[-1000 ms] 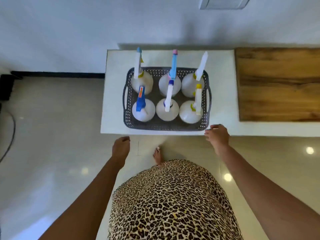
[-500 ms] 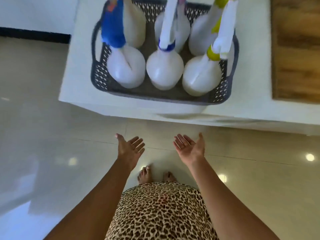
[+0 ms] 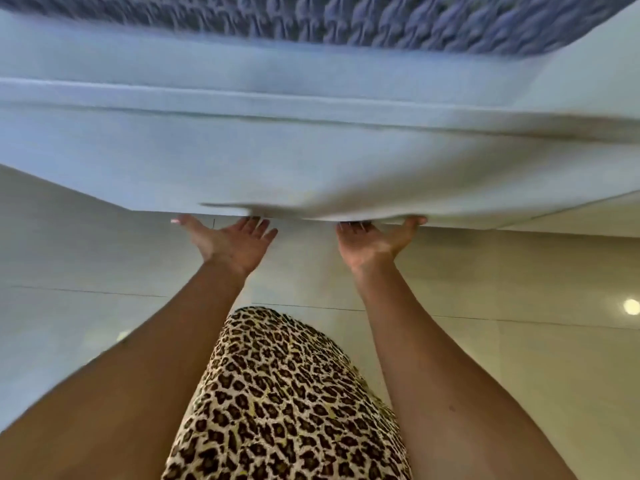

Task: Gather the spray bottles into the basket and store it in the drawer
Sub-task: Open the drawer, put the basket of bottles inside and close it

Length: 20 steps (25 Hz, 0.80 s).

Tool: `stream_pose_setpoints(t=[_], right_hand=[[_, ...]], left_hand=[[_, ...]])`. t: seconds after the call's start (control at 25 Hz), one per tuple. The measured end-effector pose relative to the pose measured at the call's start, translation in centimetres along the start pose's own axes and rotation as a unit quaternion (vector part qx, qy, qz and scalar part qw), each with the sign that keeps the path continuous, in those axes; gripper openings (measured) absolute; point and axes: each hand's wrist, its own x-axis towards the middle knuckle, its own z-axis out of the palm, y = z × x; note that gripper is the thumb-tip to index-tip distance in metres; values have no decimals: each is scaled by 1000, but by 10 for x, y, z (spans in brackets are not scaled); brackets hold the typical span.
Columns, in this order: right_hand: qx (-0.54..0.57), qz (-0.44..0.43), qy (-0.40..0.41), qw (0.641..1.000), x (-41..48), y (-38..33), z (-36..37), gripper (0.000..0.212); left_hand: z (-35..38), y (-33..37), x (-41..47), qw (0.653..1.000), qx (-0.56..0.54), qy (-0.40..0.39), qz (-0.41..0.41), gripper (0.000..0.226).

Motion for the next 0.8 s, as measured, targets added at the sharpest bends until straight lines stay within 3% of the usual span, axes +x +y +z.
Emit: stream_pose_setpoints(t=[0.2,0.8], right_hand=[[14,-9,4,1000,-5,-1,0,103],[25,8,80,996,-41,3,-39,110]], left_hand=[[2,0,-7,1000,27,-12,-6,126],[-30,-8,-51,997,58,26,-42,124]])
